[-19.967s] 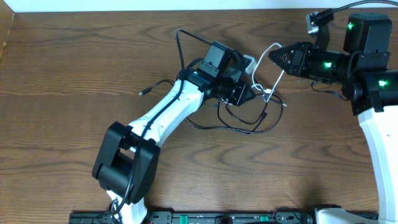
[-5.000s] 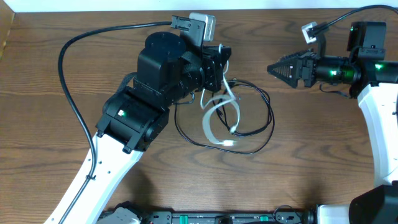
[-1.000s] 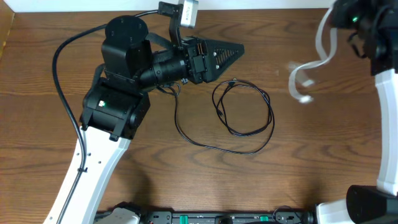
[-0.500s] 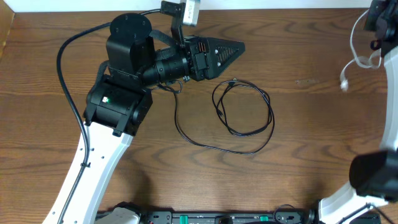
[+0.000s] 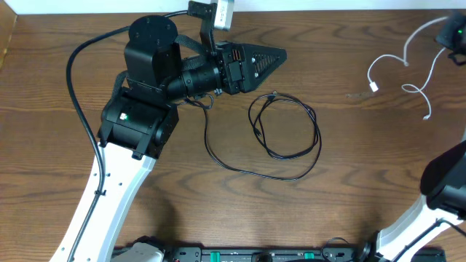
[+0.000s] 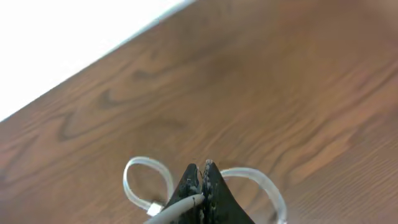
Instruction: Untangle cables
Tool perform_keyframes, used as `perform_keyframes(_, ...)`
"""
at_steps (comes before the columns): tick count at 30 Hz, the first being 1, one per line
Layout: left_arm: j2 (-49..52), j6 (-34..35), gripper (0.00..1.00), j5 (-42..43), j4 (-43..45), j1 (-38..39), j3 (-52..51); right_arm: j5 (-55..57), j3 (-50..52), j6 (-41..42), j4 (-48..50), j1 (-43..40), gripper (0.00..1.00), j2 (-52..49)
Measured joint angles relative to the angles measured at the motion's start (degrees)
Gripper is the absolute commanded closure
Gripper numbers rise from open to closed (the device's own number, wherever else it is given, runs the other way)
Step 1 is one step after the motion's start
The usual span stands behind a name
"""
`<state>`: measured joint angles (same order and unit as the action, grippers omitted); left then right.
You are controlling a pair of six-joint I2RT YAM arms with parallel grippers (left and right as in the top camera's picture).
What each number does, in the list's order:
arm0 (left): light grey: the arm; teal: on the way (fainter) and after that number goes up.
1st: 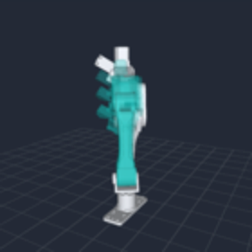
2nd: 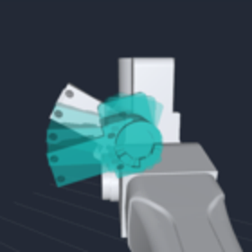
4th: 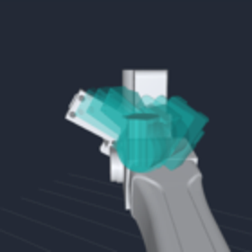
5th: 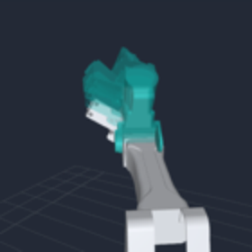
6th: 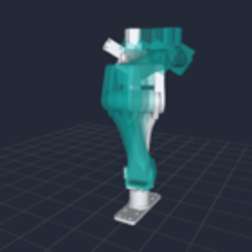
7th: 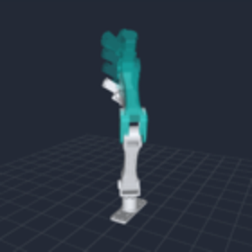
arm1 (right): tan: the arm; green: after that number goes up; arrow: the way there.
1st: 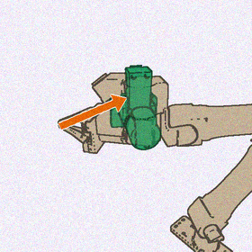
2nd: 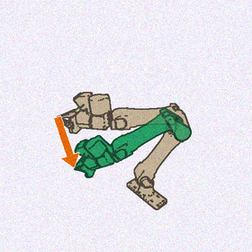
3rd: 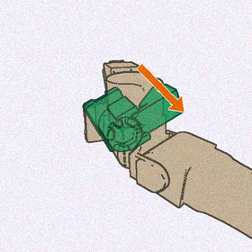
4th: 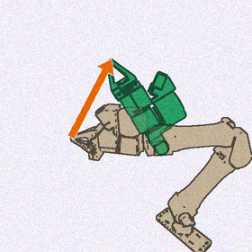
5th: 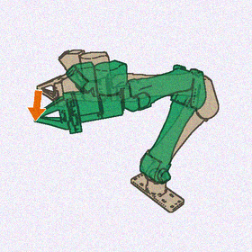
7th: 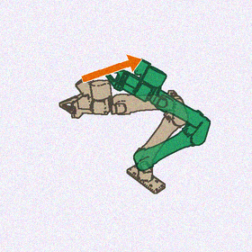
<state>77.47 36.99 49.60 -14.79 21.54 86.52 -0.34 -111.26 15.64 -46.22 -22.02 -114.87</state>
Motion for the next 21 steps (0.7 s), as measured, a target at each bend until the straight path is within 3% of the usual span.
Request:
perform_keyframes(5, 0.0, 0.0, 0.29, 0.0, 0.0, 0.0, 0.0, -8.96, 0.02, 6.67, -8.5, -4.87, 0.99, -5.73)
perform_keyframes(10, 0.0, 0.0, 0.29, 0.0, -0.04, 0.0, 0.0, -13.16, 0.11, 7.3, -17.07, -6.64, 0.99, -9.84)
perform_keyframes(17, 0.0, 0.0, 0.29, 0.0, 0.0, 0.0, 0.0, -20.0, -0.42, 2.64, -20.48, -6.99, 0.99, -9.9)
perform_keyframes(21, 0.0, 0.0, 0.29, 0.0, 0.0, 0.0, 0.0, -26.82, -3.28, 1.77, -15.3, -7.02, 0.99, -9.9)
